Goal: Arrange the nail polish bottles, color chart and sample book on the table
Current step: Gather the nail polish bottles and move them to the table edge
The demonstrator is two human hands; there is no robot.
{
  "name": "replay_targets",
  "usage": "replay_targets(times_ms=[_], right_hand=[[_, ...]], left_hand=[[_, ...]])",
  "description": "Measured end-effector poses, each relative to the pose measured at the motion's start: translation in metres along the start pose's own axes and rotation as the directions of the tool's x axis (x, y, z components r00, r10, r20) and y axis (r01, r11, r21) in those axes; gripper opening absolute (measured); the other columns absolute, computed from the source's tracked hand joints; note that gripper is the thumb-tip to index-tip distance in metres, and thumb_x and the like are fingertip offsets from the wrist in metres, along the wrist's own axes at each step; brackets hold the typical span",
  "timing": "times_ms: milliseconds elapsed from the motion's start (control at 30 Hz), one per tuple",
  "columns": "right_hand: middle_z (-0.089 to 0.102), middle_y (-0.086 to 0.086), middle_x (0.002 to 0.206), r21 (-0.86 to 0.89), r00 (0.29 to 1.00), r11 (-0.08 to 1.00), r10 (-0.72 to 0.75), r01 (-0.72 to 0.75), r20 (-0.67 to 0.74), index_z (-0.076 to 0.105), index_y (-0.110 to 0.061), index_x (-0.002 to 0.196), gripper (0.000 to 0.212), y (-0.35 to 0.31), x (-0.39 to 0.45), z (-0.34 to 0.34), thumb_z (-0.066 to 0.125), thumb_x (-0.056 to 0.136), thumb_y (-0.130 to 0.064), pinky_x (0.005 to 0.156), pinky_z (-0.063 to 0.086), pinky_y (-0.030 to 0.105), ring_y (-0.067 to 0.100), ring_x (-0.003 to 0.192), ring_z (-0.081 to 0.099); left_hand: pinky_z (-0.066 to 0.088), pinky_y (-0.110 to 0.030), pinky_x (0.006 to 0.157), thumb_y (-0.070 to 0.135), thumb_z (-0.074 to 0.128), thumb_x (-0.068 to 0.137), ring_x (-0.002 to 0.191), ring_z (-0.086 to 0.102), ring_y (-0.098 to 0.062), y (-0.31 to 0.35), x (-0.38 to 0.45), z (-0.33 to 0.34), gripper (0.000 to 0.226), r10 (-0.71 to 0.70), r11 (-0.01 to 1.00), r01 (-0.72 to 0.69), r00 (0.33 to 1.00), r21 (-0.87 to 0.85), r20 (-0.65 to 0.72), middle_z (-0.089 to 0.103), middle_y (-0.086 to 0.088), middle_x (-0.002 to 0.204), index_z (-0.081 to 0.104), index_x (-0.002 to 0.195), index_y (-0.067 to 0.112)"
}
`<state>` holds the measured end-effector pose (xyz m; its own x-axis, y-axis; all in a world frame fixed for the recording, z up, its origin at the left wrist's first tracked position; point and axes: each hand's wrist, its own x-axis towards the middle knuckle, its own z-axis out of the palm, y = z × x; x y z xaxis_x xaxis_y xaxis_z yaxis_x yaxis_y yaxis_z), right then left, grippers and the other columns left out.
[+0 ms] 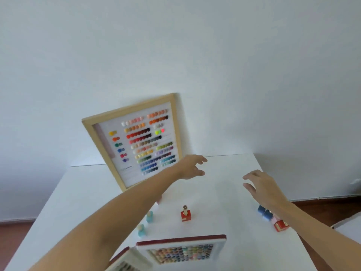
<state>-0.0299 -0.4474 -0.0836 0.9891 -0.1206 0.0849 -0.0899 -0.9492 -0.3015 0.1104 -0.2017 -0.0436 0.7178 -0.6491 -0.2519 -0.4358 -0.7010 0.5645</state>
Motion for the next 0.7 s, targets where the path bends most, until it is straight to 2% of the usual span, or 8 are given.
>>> replay_targets(times_ms=[167,267,367,533,700], right_hand=[[0.059,0.001,0.119,0.043,0.991,0.993,-0.112,0.11,0.068,0.062,-0.018,0.116,0.025,-0.069,0.036,0.023,0.055,0.093,-0.025,0.095,0.039,0.034,0.023,0.107,0.054],[0.057,0.001,0.122,0.071,0.974,0.982,-0.181,0.173,0.138,0.06,-0.018,0.118,0.026,-0.108,0.053,0.038,0.053,0.094,-0.024,0.098,0.038,0.034,0.022,0.111,0.052],[0.055,0.001,0.122,0.099,0.943,0.971,-0.236,0.219,0.234,0.058,-0.018,0.121,0.028,-0.144,0.066,0.052,0.052,0.095,-0.024,0.098,0.041,0.032,0.021,0.113,0.051],[0.054,0.002,0.118,0.128,0.872,0.955,-0.297,0.269,0.389,0.056,-0.02,0.123,0.029,-0.194,0.083,0.075,0.054,0.093,-0.022,0.091,0.042,0.027,0.02,0.107,0.054],[0.053,0.003,0.12,0.139,0.826,0.947,-0.321,0.29,0.464,0.054,-0.019,0.125,0.034,-0.229,0.092,0.097,0.056,0.091,-0.021,0.091,0.044,0.031,0.02,0.104,0.055]], left_hand=[[0.05,-0.028,0.092,0.02,0.066,0.09,0.107,0.064,-0.022,-0.089,-0.063,-0.039,0.046,-0.136,0.991,0.134,0.987,-0.023,-0.09,0.057,-0.008,0.134,0.052,0.133,0.014],[0.05,-0.027,0.093,0.024,0.068,0.088,0.105,0.063,-0.019,-0.132,-0.095,-0.039,0.042,-0.192,0.981,0.193,0.979,0.007,-0.062,0.061,-0.006,0.13,0.057,0.128,0.015],[0.047,-0.023,0.089,0.031,0.071,0.085,0.095,0.056,-0.01,-0.164,-0.119,-0.022,0.046,-0.222,0.974,0.22,0.974,0.063,0.036,0.063,-0.003,0.126,0.057,0.128,0.02],[0.045,-0.027,0.087,0.047,0.078,0.073,0.096,0.05,-0.011,-0.199,-0.146,0.026,0.064,-0.31,0.95,0.299,0.935,0.086,0.175,0.062,0.001,0.123,0.052,0.129,0.027],[0.051,-0.027,0.084,0.055,0.071,0.076,0.095,0.057,-0.013,-0.201,-0.148,0.052,0.054,-0.307,0.949,0.312,0.947,-0.039,0.097,0.067,0.004,0.111,0.058,0.121,0.027]])
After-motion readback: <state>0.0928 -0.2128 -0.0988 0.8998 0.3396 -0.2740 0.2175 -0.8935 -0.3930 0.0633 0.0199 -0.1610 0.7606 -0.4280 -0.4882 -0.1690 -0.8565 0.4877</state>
